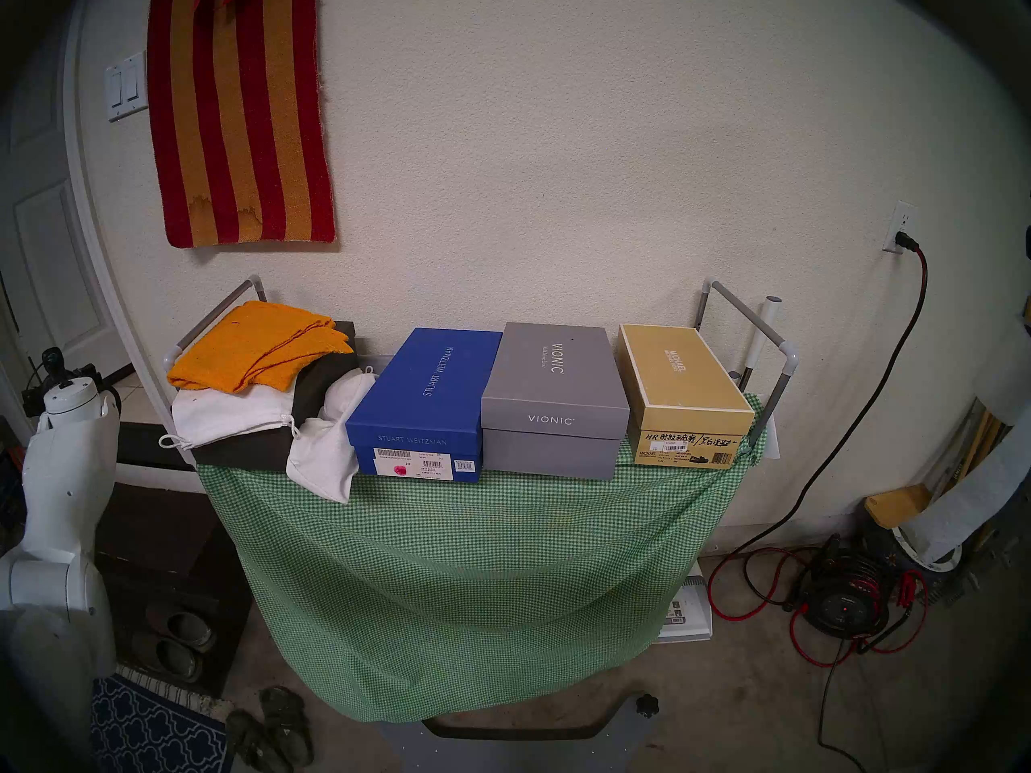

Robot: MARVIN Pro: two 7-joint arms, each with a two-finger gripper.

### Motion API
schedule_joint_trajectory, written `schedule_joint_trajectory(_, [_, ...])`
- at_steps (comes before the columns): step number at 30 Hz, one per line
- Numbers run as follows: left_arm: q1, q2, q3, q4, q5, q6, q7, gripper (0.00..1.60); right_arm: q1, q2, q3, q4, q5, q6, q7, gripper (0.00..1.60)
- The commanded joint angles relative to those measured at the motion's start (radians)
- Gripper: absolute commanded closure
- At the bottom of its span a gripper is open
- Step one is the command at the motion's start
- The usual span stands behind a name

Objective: Lift the object off the cloth, cover the shoe rack with the cloth, put the object back

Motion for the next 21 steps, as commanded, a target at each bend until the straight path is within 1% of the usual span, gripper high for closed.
schedule_joint_trajectory(1, [0.106, 0.0, -0.068, -0.108, -0.012, 0.001, 0.048, 0.0, 0.0, -0.002, 0.001, 0.004, 0.0, 0.001, -0.002, 1.6])
schedule_joint_trajectory(7, [0.183, -0.009, -0.154, -0.203, -0.024, 0.012, 0.096, 0.0, 0.0, -0.002, 0.001, 0.003, 0.0, 0.0, -0.002, 1.6])
schedule_joint_trajectory(13, [0.249, -0.047, -0.217, -0.296, -0.019, 0.035, 0.127, 0.0, 0.0, -0.002, 0.001, 0.003, 0.0, 0.0, -0.001, 1.6])
schedule_joint_trajectory(17, [0.298, -0.072, -0.26, -0.364, -0.019, 0.057, 0.136, 0.0, 0.0, -0.002, 0.0, 0.003, 0.0, 0.0, -0.002, 1.6])
schedule_joint_trajectory(21, [0.343, -0.094, -0.302, -0.427, -0.054, 0.089, 0.117, 0.0, -0.001, -0.002, 0.0, 0.004, 0.001, 0.0, -0.002, 1.6])
